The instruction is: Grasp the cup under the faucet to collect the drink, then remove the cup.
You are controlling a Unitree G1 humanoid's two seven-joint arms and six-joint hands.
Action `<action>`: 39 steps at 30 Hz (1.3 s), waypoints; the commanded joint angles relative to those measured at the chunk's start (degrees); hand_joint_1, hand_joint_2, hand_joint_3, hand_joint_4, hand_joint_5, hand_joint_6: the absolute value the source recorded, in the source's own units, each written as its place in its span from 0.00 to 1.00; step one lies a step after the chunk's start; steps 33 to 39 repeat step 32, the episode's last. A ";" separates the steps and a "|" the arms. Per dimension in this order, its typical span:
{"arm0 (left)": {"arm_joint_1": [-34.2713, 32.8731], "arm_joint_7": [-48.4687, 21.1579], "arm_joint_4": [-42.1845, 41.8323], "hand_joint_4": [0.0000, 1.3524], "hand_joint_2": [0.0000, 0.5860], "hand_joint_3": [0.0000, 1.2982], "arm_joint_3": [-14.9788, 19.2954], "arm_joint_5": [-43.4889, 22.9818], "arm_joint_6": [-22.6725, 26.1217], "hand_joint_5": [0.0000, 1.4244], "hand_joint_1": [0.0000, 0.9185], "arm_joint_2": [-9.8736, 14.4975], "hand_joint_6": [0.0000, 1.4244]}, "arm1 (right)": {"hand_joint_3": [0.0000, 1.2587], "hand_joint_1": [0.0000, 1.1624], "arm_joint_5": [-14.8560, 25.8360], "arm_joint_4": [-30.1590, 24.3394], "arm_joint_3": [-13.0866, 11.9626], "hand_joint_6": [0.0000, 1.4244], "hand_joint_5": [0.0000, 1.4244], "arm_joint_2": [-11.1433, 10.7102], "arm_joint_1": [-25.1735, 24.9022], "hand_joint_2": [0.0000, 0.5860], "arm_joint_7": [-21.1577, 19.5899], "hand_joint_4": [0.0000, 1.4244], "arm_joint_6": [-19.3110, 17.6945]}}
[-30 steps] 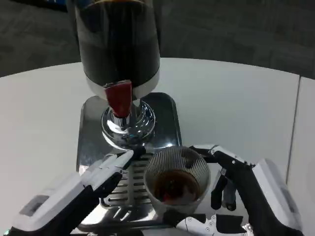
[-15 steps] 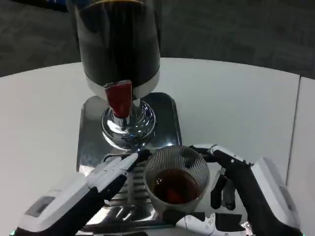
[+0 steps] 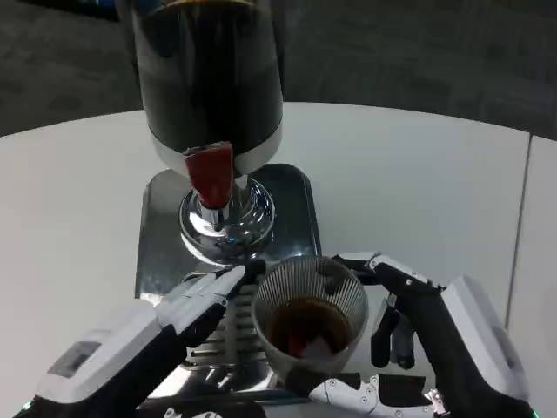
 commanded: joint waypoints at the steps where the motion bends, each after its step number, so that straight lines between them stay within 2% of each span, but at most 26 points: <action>1: 0.01 0.85 0.83 0.00 0.19 0.00 -0.41 0.60 0.12 0.00 0.00 -0.15 0.00 | 0.67 0.93 0.83 0.00 0.04 0.89 0.77 0.64 -1.14 0.39 -0.18 0.64 -0.36; 39: -1.51 1.63 2.56 0.00 0.19 0.00 -1.14 0.74 0.06 0.00 0.00 0.10 0.00 | 0.67 0.93 0.98 1.47 0.27 0.89 0.78 0.82 -3.28 0.39 0.19 0.64 0.04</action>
